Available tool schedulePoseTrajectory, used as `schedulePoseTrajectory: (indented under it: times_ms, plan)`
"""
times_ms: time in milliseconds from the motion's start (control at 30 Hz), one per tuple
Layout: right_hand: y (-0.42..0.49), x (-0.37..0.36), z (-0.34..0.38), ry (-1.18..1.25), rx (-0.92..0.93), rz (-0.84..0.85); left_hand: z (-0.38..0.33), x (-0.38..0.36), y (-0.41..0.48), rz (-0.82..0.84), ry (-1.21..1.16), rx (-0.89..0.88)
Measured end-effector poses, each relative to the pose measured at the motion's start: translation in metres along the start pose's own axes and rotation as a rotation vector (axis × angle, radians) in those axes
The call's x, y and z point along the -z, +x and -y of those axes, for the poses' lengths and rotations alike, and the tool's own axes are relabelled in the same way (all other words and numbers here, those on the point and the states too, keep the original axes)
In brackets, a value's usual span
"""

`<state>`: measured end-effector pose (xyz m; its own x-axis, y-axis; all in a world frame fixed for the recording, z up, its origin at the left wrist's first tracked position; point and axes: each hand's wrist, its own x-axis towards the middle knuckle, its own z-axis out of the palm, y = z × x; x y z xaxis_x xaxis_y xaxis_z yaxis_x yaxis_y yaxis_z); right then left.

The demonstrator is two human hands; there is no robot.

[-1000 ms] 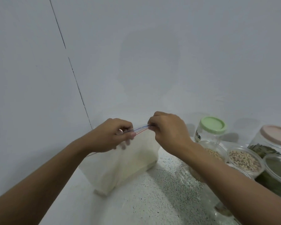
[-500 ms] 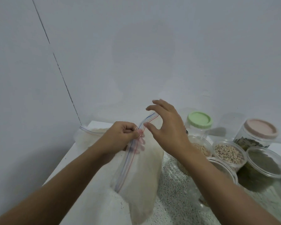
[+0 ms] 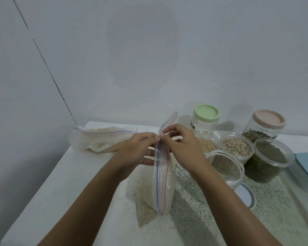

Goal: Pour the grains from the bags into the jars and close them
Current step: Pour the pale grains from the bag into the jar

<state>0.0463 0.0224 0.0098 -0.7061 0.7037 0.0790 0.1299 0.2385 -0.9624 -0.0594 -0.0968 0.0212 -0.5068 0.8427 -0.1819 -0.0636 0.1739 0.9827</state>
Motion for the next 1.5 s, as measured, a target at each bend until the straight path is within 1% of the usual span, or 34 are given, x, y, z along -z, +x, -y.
schedulePoseTrajectory:
  times_ms: [267,367,467,533,667,733,800,867,1000,1067,1133,1167,1233,1300,1400,1467,1500]
  plan:
    - [-0.015,0.000,-0.014,0.098,0.010,0.029,0.025,-0.002,-0.006,-0.133,0.175,-0.173]
    - [-0.018,-0.006,-0.019,0.104,0.030,-0.005,0.035,-0.002,-0.005,-0.212,0.145,-0.202]
    - [-0.019,-0.011,-0.022,0.097,0.041,-0.032,0.038,0.002,-0.007,-0.266,0.074,-0.188]
    - [-0.020,-0.011,-0.022,0.077,0.052,-0.031,0.038,0.005,-0.008,-0.253,0.056,-0.166]
    - [-0.023,-0.008,-0.023,0.019,0.067,-0.010,0.036,0.010,-0.007,-0.148,0.210,-0.191]
    - [-0.023,-0.007,-0.023,0.001,0.063,0.014,0.034,0.011,-0.007,-0.097,0.242,-0.215]
    - [-0.022,-0.005,-0.020,-0.038,0.074,0.022,0.032,0.013,-0.008,-0.102,0.265,-0.253]
    - [-0.020,0.001,-0.014,-0.112,0.105,-0.017,0.028,0.017,-0.008,-0.193,0.283,-0.300]
    - [-0.016,0.020,-0.002,-0.219,0.114,-0.111,0.020,0.039,-0.011,-0.441,0.382,-0.460]
    - [-0.016,0.026,0.002,-0.297,0.099,-0.105,0.017,0.049,-0.016,-0.524,0.442,-0.520]
    - [-0.016,0.029,0.004,-0.353,0.089,-0.082,0.013,0.057,-0.023,-0.565,0.483,-0.549]
    - [-0.017,0.030,0.006,-0.371,0.089,-0.071,0.012,0.059,-0.026,-0.562,0.484,-0.552]
    - [-0.018,0.033,0.010,-0.394,0.108,-0.036,0.010,0.063,-0.031,-0.508,0.448,-0.551]
    - [-0.020,0.035,0.013,-0.417,0.128,0.034,0.009,0.063,-0.036,-0.397,0.404,-0.541]
    - [-0.020,0.037,0.017,-0.487,0.111,0.138,0.009,0.059,-0.044,-0.219,0.336,-0.520]
    - [-0.016,0.037,0.016,-0.549,0.125,0.182,0.010,0.054,-0.046,-0.146,0.276,-0.496]
    - [-0.013,0.036,0.017,-0.564,0.145,0.177,0.011,0.052,-0.047,-0.120,0.260,-0.482]
